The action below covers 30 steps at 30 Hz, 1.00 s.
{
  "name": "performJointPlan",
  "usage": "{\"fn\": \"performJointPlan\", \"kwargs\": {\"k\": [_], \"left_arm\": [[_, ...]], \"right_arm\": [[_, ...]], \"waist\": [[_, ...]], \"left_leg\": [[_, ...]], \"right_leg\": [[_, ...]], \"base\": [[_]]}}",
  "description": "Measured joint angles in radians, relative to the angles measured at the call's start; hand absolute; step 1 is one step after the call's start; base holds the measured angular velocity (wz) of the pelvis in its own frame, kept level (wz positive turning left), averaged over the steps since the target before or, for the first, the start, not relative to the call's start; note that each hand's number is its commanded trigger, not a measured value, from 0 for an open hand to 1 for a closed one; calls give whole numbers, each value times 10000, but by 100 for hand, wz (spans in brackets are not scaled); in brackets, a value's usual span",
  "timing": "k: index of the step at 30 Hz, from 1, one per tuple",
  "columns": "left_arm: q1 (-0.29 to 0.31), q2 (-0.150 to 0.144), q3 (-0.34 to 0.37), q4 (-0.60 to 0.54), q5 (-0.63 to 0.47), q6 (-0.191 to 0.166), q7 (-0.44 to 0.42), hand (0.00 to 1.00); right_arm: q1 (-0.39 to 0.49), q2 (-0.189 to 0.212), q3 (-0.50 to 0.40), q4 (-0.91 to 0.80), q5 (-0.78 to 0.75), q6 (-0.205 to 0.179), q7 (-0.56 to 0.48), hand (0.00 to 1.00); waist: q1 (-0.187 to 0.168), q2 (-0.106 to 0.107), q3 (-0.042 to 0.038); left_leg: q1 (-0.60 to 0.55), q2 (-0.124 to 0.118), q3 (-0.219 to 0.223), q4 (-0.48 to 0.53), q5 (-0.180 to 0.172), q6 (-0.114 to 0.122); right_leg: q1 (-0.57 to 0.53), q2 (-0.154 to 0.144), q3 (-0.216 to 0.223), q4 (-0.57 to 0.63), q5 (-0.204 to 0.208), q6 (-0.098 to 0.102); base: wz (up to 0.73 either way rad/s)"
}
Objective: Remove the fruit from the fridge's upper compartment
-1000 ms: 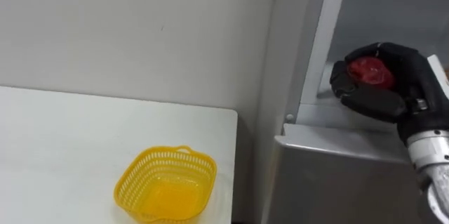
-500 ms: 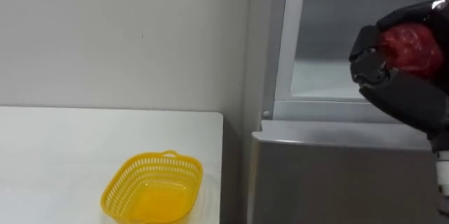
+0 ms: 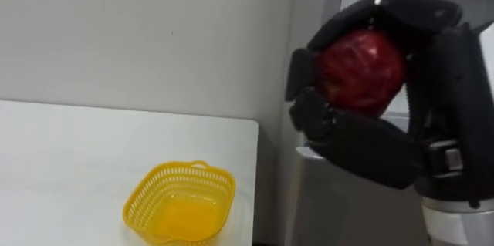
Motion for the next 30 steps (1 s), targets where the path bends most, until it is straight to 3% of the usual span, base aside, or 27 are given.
{"fn": "performJointPlan", "kwargs": {"k": [2,6,11,16,23,30], "left_arm": [[-51,58,-129,3,3,-1,-20,0],[-135,164,-196,58,17,0,-192,0],[-277,181,-174,202,46,6,-218,0],[-386,217,-104,192,54,19,-428,0],[-456,283,209,105,73,139,-621,0],[-424,283,289,-24,174,288,-699,0]], "right_arm": [[-4,-12,245,3,-229,2,194,100],[-555,1,724,170,-1019,-5,371,100],[-1168,-8,996,258,-1966,-15,655,100],[-1589,-23,1160,917,-1941,38,1216,100],[-2634,-185,1372,2810,-1986,532,1529,100],[-3256,-243,1421,4920,-2244,786,1539,100]], "waist": [[120,-103,-26],[380,-290,51],[636,-362,74],[878,-465,81],[1237,-712,124],[1642,-771,147]], "left_leg": [[2,-1,-4,-4,0,0],[4,-6,-42,-4,0,1],[-33,-22,-166,-1,-1,2],[-8,-27,-317,-22,-2,2],[-165,-67,-688,104,0,1],[-199,-92,-1045,179,5,4]], "right_leg": [[2,-4,-11,9,1,1],[22,-20,-64,9,1,2],[86,-55,-266,19,1,3],[154,-57,-335,14,1,3],[169,-107,-660,-2,0,4],[245,-136,-1057,-8,-4,10]], "base": [[0],[1],[8],[7],[12],[15]]}}
